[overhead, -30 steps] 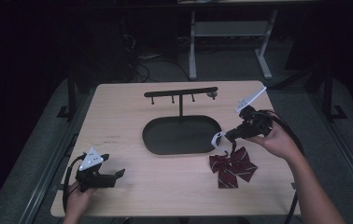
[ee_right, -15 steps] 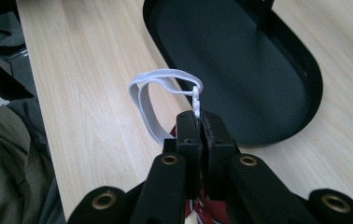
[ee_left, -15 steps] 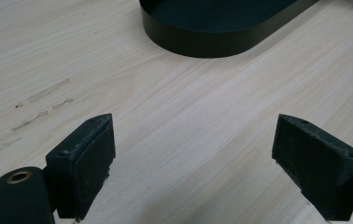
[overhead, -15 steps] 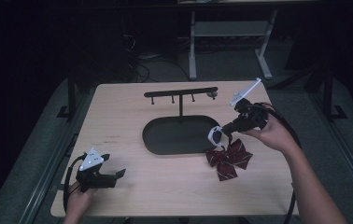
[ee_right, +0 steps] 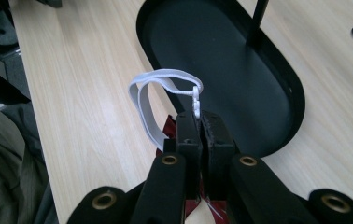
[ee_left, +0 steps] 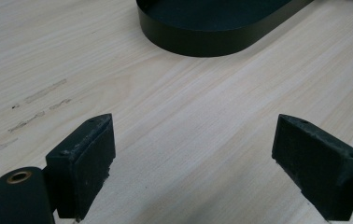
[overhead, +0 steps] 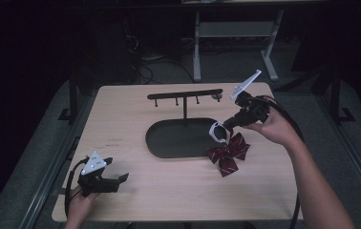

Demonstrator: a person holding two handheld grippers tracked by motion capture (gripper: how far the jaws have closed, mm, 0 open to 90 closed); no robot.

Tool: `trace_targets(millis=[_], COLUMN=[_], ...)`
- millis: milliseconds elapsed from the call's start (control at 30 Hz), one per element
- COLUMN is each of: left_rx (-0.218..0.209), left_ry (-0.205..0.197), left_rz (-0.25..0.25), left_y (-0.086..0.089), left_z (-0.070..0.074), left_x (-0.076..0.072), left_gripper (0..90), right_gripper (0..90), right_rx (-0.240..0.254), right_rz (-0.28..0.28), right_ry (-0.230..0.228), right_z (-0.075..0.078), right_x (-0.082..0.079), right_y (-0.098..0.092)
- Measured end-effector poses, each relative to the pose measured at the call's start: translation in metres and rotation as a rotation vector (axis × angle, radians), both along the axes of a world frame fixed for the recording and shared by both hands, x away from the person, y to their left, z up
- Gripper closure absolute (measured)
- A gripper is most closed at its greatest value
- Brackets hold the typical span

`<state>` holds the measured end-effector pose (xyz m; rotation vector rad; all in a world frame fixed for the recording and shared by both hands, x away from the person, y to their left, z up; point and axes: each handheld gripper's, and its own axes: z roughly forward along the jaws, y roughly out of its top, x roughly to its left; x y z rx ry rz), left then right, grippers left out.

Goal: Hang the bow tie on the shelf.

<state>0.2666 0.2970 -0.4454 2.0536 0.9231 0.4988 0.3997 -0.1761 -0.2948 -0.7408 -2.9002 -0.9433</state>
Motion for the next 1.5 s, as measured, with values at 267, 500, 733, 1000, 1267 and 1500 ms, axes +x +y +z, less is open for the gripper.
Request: trace_targets(millis=[267, 500, 733, 1000, 1267, 1500], left_rx=[0.005, 0.009, -0.007, -0.007, -0.007, 0.000], left_ry=[0.001, 0.000, -0.001, -0.002, 0.000, -0.002], left_rz=[-0.002, -0.004, 0.003, 0.002, 0.003, -0.001], left_y=[-0.001, 0.001, 0.000, 0.000, 0.001, 0.002], left_z=[0.000, 0.001, 0.000, 0.001, 0.001, 0.001], left_x=[0.000, 0.000, 0.000, 0.000, 0.000, 0.000], left_gripper=[13.1, 13.1, 13.0, 13.0, 13.1, 13.1], right_gripper=[87.1, 87.1, 87.0, 87.1, 87.1, 87.0], right_rx=[-0.006, -0.018, -0.031, -0.044, -0.047, -0.065], right_rz=[-0.005, -0.010, -0.020, -0.034, -0.047, -0.056], right_ry=[-0.004, -0.009, -0.002, -0.002, 0.006, 0.004], right_z=[0.010, 0.013, 0.018, 0.023, 0.026, 0.029], right_x=[0.007, 0.014, 0.021, 0.031, 0.043, 0.051], right_y=[0.003, 0.005, 0.006, 0.007, 0.009, 0.012])
